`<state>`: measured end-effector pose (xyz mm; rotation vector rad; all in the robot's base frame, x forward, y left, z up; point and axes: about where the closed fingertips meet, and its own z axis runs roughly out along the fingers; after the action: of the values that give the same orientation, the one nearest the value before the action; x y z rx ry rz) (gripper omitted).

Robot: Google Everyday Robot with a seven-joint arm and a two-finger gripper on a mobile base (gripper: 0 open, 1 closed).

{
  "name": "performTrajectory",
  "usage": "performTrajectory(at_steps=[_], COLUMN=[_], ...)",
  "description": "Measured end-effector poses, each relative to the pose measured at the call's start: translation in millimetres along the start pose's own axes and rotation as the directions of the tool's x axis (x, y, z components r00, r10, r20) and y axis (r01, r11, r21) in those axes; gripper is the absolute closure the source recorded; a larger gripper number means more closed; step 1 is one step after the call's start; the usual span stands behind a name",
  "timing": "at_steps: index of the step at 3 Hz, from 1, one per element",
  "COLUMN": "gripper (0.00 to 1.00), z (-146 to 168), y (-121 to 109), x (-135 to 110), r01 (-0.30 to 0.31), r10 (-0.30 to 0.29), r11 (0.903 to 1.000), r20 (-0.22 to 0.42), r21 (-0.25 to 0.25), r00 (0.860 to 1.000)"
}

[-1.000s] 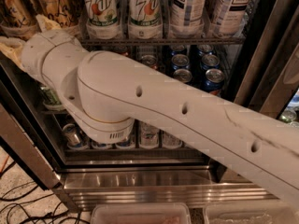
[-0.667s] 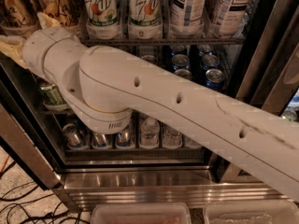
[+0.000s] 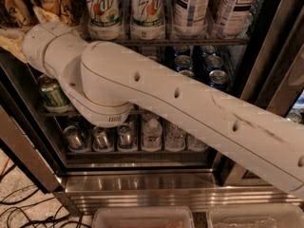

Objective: Pick orange can from top shelf of fridge

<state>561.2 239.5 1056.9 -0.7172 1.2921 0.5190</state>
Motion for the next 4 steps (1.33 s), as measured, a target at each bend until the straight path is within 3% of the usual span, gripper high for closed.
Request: performTrajectory(at_steps=[3, 4], gripper=[0.22, 0.25], z=[24, 30], y=[11, 9], x=[2, 2], r01=[0.009, 0.000], r10=[-0.009, 0.000], r11=[0.9984, 0.9987], r20=[-0.002, 0.000], r21=[-0.056, -0.052], r00=[1.000, 1.000])
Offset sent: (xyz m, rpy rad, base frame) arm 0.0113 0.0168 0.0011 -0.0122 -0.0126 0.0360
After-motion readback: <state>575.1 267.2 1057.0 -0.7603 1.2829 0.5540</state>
